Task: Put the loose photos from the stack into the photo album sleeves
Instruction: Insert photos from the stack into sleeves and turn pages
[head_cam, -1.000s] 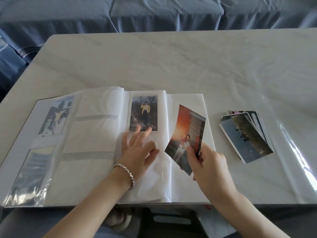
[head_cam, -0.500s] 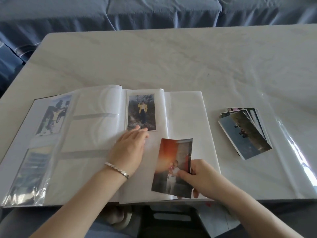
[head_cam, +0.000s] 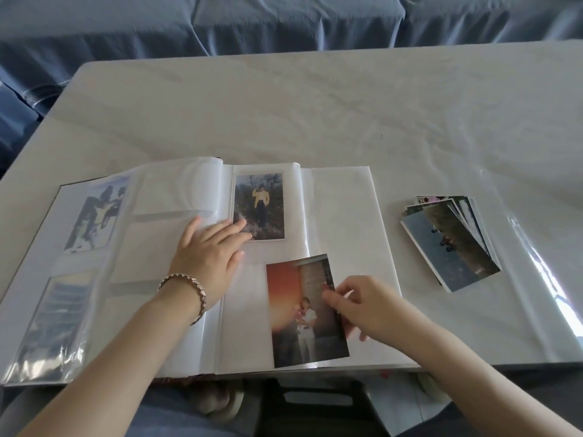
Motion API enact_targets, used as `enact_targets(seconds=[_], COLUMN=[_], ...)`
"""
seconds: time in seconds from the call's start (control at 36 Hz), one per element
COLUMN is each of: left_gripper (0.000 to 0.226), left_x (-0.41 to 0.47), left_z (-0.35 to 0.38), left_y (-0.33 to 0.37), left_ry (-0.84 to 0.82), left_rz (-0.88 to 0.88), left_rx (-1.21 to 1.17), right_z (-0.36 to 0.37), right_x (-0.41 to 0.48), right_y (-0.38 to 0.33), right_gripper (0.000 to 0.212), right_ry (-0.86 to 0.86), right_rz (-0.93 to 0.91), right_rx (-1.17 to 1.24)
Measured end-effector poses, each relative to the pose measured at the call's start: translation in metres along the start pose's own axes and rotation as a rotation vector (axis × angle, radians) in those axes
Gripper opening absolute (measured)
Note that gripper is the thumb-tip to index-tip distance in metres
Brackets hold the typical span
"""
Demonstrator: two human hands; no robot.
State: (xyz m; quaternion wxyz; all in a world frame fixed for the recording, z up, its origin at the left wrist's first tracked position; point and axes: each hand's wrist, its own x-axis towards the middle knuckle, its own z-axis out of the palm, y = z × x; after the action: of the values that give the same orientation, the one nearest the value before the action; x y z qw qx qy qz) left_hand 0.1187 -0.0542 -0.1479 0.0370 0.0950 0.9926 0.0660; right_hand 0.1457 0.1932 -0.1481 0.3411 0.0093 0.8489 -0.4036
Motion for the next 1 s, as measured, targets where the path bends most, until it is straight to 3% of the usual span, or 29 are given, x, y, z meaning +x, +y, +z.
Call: enact_targets(seconds=[0.11,0.78,0.92,1.0], left_gripper=[0.036,0.038,0.038,0.038], left_x=[0.0,0.0,0.0,-0.001], left_z=[0.002,0.001,0.001,0.0], left_y=[0.0,0.0,0.001,0.001], left_ry=[0.041,0.022,0.025,0.031], left_rz=[0.005,-0.016,-0.018,-0.021], left_rx=[-0.055,-0.065,-0.062,-0.071], right_z=[-0.006,0.025,0.022,0.026], right_x=[-0.002,0.004,0.005,0.006], right_y=[0.001,-0.038,-0.04,-0.039], right_gripper=[0.013,0.022,0.031,0.025], right_ry=[0.127,-0.036,0.041,0.069], right_rz=[-0.049,-0.027,-0.003,0.004], right_rx=[0.129,0.24,0.215,0.228])
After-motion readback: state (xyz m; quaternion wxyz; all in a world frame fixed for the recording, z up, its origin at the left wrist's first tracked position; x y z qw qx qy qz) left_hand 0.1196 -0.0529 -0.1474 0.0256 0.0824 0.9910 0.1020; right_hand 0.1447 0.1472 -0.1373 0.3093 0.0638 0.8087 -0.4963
